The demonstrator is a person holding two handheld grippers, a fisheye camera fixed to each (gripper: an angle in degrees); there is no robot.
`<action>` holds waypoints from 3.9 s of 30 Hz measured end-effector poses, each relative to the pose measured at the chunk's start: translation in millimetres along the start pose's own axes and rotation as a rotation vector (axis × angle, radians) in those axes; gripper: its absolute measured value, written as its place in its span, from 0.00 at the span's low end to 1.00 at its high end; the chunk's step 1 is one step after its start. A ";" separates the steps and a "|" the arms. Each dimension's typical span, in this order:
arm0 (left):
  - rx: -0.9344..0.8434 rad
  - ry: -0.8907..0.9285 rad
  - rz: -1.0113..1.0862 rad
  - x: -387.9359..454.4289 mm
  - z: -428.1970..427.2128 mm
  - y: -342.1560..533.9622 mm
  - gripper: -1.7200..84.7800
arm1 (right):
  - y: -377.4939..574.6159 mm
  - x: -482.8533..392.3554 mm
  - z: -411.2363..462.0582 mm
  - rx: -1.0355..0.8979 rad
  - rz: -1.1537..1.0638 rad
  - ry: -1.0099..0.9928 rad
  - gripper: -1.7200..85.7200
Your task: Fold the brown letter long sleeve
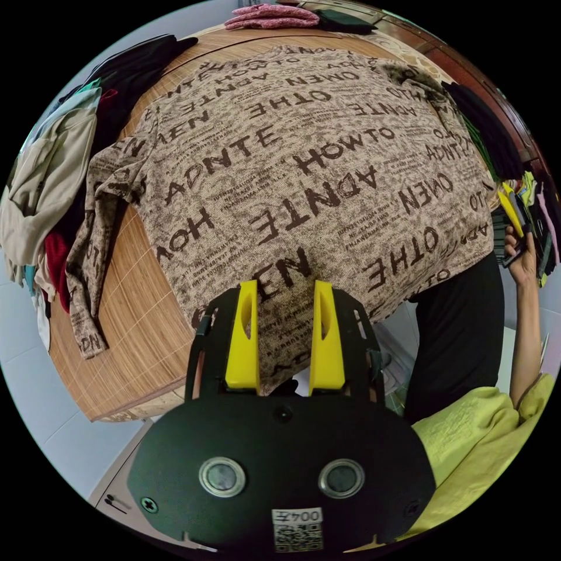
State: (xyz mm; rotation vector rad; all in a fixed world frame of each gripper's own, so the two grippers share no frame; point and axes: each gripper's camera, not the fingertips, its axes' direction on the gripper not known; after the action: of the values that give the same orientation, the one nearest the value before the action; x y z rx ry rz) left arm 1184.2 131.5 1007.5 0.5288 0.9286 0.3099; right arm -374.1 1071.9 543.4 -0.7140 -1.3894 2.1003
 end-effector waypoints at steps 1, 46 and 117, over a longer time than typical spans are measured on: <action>-0.001 -0.001 0.000 -2.0 -0.2 2.3 0.17 | -3.1 8.0 -2.9 0.002 0.049 -0.011 0.16; 0.048 0.013 0.037 -97.1 -41.1 100.1 0.17 | -319.6 -468.1 42.3 -0.571 -0.773 -0.086 0.05; 0.210 -0.104 0.460 142.5 -417.5 -665.6 0.14 | 51.0 -316.4 411.0 -0.763 -0.869 0.040 0.07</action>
State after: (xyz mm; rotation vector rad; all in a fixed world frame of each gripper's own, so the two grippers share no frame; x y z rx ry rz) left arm 940.8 -230.5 338.5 0.9461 0.7345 0.5971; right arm -427.8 571.6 679.0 -0.2916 -2.0075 0.8719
